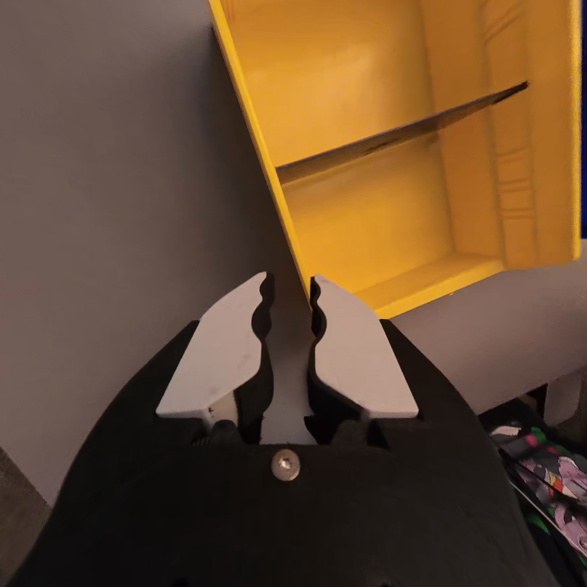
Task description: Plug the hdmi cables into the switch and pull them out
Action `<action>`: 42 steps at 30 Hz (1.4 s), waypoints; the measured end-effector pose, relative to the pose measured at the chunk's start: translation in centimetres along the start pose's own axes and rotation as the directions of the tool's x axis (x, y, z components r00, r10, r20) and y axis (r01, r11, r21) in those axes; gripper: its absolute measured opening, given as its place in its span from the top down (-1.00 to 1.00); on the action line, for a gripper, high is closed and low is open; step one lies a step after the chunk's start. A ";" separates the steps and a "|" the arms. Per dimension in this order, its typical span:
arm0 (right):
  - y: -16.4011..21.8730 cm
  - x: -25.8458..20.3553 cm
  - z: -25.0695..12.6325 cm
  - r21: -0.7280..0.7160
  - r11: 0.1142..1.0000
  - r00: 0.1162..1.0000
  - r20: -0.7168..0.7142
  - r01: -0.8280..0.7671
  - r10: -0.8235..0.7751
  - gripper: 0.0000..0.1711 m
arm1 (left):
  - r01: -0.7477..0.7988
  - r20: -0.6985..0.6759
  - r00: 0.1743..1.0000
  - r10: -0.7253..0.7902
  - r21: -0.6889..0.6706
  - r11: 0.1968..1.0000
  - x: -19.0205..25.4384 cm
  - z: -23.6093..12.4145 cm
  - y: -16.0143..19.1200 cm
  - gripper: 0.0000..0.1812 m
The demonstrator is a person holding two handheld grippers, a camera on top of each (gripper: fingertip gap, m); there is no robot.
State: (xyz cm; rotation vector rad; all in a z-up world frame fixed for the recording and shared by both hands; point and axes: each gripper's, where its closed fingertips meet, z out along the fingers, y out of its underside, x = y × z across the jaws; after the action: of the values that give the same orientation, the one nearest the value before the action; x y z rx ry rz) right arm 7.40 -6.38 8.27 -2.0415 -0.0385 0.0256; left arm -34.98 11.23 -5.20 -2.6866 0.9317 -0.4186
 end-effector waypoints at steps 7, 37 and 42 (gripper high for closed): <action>0.8 -21.1 7.2 0.119 0.985 0.896 0.411 0.128 -0.166 0.37 | -0.055 0.040 0.998 0.047 0.221 0.974 0.9 -4.7 -1.2 0.79; 9.2 -22.5 20.5 -0.689 0.700 0.981 0.169 0.188 -0.098 0.51 | -0.172 0.003 0.981 0.193 0.467 0.868 4.4 -10.2 -1.6 0.81; 8.7 -22.0 22.6 -0.666 0.726 0.985 0.112 0.174 -0.134 0.62 | -0.127 -0.012 0.988 0.151 0.481 0.868 3.0 -10.4 -1.4 0.82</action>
State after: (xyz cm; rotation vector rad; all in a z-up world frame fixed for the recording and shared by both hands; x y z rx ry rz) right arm -15.28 8.96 -9.73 -2.7680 -0.2943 -0.0437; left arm -35.63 8.72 5.42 -2.1533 0.8884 -0.5978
